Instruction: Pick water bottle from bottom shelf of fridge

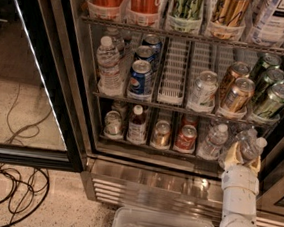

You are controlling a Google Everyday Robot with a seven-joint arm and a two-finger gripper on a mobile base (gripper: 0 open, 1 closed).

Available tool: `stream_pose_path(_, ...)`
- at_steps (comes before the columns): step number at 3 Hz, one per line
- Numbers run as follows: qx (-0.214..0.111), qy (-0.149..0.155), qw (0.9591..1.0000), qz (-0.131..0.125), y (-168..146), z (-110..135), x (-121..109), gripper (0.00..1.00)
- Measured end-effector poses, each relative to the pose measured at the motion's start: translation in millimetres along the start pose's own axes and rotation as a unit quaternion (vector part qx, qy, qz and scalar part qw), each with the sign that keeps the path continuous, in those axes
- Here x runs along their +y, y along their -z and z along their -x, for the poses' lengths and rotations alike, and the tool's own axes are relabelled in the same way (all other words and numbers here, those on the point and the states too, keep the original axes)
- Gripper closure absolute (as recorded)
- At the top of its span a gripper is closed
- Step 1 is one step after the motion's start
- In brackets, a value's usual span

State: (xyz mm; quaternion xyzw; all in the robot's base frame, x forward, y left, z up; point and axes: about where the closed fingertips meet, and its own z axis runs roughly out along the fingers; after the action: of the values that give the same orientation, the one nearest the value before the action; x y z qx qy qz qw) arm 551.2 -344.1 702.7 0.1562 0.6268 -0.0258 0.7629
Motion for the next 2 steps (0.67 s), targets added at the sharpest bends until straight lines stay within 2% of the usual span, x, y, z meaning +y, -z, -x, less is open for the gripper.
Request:
stream_pose_path(1,0.007,0.015,0.9998,0.006,5.6,9.6,0.3,1.0)
stream_pose_path(2,0.035,0.031,0.9986,0.024,14.2,0.7,-7.2,1.0)
